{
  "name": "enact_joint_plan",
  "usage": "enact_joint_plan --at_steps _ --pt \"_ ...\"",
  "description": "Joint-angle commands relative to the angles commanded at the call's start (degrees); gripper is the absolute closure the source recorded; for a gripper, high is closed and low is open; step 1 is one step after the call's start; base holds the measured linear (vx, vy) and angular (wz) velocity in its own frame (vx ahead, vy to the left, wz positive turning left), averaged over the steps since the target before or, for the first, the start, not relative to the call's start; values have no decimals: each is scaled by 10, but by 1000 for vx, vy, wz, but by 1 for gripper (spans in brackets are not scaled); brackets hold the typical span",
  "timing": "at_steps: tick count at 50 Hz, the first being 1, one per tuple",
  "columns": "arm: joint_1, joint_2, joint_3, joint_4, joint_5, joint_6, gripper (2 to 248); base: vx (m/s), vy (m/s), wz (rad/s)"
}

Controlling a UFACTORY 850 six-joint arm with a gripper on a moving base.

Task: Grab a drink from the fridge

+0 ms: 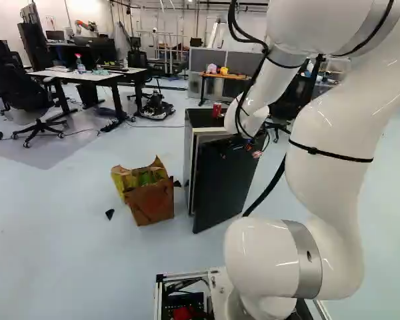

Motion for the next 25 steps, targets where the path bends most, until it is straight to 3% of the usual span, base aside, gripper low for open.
enact_joint_plan --at_steps 25 --pt "11 -22 -27 28 -19 0 3 0 0 0"
